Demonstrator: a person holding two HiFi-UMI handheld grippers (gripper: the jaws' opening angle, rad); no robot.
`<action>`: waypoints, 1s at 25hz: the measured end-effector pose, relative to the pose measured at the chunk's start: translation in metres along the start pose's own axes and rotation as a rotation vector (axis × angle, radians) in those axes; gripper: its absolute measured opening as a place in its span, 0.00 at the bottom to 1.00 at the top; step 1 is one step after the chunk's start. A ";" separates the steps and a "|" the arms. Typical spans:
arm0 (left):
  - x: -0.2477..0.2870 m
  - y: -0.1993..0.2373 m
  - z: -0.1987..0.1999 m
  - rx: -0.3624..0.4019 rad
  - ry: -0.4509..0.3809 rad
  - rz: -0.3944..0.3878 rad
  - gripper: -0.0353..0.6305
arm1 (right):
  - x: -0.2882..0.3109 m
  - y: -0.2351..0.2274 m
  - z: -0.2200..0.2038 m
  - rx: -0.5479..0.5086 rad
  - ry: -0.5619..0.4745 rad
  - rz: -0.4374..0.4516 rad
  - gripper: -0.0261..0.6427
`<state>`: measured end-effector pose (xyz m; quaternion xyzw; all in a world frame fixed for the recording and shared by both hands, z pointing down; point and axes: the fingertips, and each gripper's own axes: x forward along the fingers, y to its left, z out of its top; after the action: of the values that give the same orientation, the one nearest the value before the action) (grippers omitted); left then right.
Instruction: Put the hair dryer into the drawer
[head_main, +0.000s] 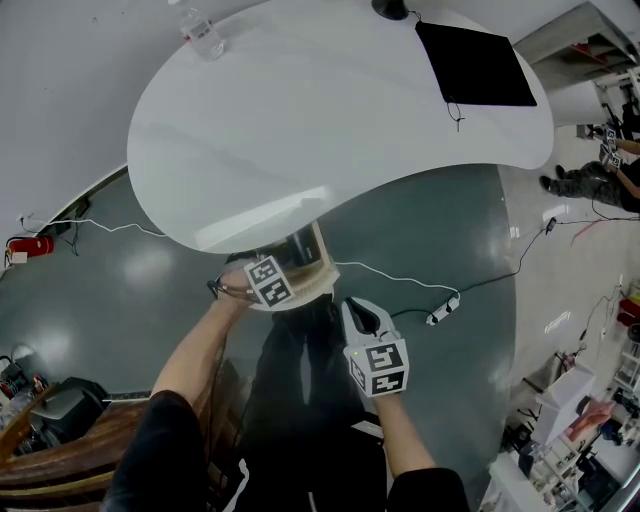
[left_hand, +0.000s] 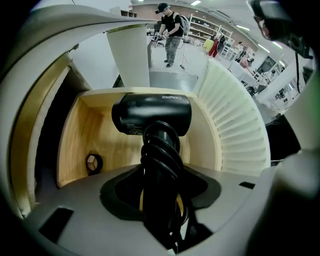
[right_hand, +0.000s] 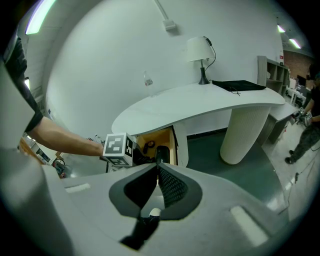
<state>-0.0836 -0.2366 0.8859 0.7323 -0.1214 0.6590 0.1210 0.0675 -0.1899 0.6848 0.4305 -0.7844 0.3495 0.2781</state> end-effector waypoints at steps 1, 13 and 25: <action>0.001 0.001 0.000 0.002 0.003 0.001 0.36 | 0.001 0.000 0.000 0.000 0.001 0.001 0.05; 0.017 0.002 0.001 0.012 0.051 0.012 0.36 | 0.004 -0.004 0.000 0.008 0.012 0.005 0.05; 0.027 0.001 0.000 0.020 0.082 0.020 0.36 | 0.008 -0.004 -0.006 0.017 0.020 0.009 0.05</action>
<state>-0.0810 -0.2383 0.9129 0.7046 -0.1171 0.6910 0.1117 0.0682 -0.1905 0.6951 0.4260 -0.7804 0.3616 0.2805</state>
